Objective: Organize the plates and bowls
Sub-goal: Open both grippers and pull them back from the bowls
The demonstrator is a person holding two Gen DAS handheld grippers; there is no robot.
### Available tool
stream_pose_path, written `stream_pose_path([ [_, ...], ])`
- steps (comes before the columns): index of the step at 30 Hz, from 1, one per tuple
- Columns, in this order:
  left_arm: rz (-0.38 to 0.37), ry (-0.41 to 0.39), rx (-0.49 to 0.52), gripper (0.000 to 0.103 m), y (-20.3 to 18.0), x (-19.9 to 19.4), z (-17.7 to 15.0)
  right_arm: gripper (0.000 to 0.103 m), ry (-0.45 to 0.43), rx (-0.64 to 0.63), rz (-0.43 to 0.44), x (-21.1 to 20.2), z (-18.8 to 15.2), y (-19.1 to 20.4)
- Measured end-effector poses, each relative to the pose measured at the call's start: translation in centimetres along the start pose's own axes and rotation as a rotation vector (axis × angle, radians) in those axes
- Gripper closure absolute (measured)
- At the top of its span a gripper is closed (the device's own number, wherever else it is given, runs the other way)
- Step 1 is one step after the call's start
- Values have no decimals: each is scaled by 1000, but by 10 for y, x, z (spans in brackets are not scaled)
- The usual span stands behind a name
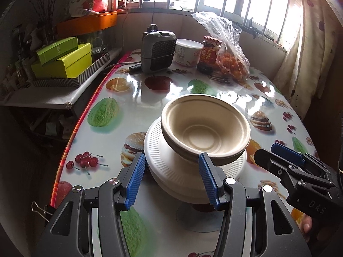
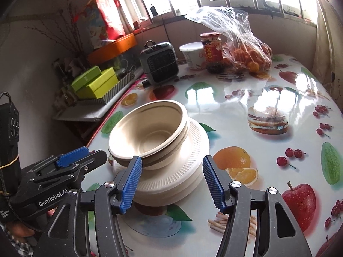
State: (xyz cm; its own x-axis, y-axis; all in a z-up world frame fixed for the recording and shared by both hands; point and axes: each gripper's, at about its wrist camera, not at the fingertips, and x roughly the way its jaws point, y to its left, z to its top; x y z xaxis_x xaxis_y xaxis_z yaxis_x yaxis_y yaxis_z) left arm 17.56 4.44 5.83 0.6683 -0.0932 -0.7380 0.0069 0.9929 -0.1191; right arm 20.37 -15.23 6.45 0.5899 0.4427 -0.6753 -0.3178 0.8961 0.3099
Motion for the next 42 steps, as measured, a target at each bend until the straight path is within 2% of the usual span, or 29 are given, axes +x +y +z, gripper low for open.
stream_pose_path([
  [9, 25, 1, 23, 50, -3, -6, -33, 40, -30, -68, -80, -11, -25, 9],
  [18, 66, 33, 15, 50, 7, 1, -61, 38, 8, -76, -124, -3, -52, 7],
  [24, 71, 64, 3, 50, 12, 8, -77, 32, 32, -89, -137, 3, -66, 7],
  [33, 82, 109, -16, 50, 15, 20, -88, 31, 83, -80, -171, 14, -81, 4],
  [40, 103, 98, -10, 48, 15, 23, -89, 29, 115, -80, -195, 24, -85, 3],
  [42, 100, 97, 0, 43, 13, 24, -89, 29, 109, -81, -198, 24, -85, 2],
])
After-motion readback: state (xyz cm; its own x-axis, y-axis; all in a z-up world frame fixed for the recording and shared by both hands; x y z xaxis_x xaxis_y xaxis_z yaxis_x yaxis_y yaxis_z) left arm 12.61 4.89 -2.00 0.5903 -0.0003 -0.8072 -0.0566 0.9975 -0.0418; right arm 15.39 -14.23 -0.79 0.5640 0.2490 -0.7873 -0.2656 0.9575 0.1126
